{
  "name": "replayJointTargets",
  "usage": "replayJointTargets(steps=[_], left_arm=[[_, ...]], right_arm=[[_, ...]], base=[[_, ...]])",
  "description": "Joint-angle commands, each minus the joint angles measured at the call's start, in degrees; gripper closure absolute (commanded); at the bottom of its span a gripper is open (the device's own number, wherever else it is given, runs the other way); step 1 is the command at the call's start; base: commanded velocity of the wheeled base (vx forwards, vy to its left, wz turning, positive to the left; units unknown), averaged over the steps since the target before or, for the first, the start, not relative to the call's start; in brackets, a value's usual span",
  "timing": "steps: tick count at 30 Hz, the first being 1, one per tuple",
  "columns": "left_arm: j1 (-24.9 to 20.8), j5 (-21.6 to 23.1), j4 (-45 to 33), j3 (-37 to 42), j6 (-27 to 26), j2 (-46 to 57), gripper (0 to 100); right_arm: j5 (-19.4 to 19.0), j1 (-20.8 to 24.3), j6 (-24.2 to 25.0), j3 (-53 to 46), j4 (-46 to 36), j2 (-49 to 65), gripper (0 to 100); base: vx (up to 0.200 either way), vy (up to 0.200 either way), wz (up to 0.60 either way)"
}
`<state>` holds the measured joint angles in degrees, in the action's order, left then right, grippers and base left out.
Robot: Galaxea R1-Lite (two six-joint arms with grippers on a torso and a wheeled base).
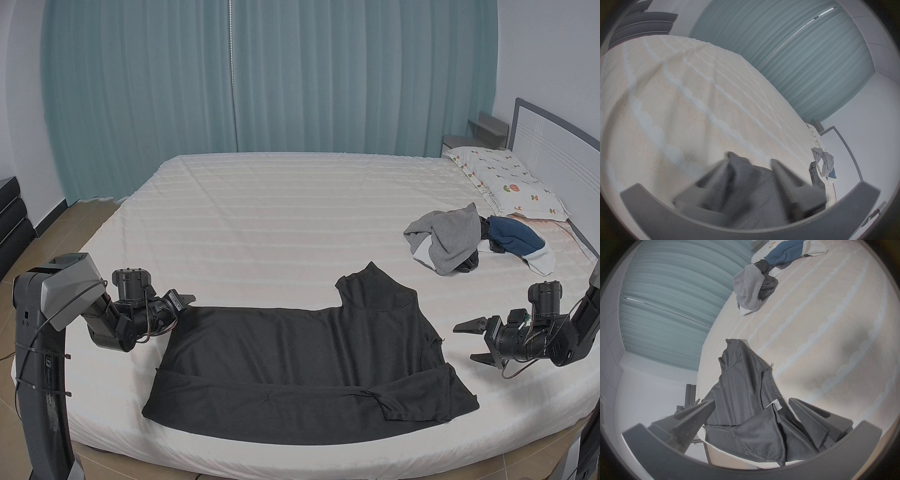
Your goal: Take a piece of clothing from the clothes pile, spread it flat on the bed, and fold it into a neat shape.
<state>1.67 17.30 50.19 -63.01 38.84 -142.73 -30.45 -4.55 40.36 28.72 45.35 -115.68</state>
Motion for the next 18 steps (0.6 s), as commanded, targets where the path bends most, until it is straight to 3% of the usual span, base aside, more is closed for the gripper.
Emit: replayJointTargets(steps=[1,5,10,18], left_arm=[[-0.09,-0.16,0.88,-0.36,-0.17,-0.8,100],[-0.09,-0.86,3.95,0.61,-0.08,-0.71,100],[-0.18,-7.19,6.15,0.61,3.7,-0.45,100],[0.53,-8.42,7.38,4.3,5.81,3.77,100]], right_arm=[[0.04,0.24,0.07,2.04,0.0,0.19,0],[1.45,0.5,-0.11,7.14,-1.14,-0.34,0],[4.7,4.63,-0.37,17.16,-5.8,-4.82,0],[9.01,8.15,-1.16,37.81,-13.88,-17.57,0]], base=[[0.0,0.0,0.0],[0.0,0.0,0.0],[0.0,0.0,0.0],[0.0,0.0,0.0]])
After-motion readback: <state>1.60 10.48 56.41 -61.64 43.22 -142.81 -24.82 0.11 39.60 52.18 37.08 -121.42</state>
